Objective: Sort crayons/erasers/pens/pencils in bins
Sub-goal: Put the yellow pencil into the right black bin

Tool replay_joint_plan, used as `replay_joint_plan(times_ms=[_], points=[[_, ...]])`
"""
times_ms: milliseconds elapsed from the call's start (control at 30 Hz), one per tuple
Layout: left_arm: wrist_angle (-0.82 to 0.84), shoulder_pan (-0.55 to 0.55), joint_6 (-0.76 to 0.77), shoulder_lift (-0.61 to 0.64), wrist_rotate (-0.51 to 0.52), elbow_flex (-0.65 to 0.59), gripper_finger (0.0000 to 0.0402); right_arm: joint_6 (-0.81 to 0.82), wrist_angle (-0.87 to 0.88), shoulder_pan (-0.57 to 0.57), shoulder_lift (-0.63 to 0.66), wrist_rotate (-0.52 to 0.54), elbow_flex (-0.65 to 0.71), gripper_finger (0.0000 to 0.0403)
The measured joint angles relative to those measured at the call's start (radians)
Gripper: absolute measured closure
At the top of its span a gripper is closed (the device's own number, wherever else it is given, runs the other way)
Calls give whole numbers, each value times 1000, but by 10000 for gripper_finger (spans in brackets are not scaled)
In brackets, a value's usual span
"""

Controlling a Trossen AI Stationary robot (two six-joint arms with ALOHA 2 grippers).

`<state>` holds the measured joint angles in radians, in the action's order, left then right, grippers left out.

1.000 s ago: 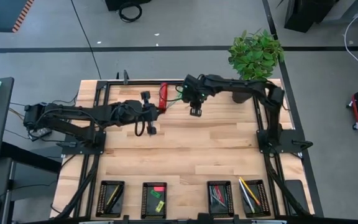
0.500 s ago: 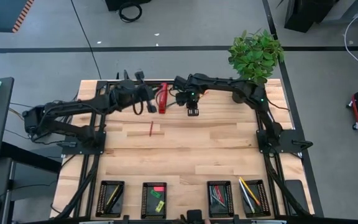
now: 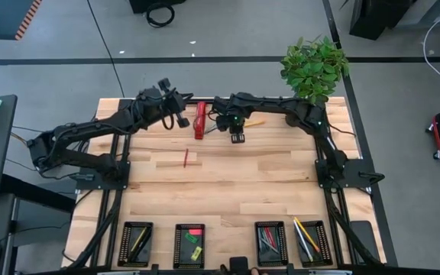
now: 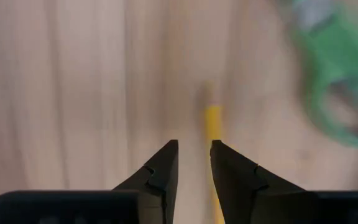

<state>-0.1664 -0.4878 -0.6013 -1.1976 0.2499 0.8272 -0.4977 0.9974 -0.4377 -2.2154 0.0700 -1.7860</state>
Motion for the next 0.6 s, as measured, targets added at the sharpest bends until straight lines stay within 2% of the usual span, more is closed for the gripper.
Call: replay_joint_plan(times_ms=[200, 333, 600], points=[[-46, -7, -40, 0, -3, 0, 387, -9, -39, -14, 69, -13, -3, 302], [-68, -11, -49, 0, 1, 0, 388, 21, -36, -54, 53, -113, -5, 302], [-61, -11, -62, 0, 0, 0, 371, 51, -28, -37, 5, -128, 38, 302]])
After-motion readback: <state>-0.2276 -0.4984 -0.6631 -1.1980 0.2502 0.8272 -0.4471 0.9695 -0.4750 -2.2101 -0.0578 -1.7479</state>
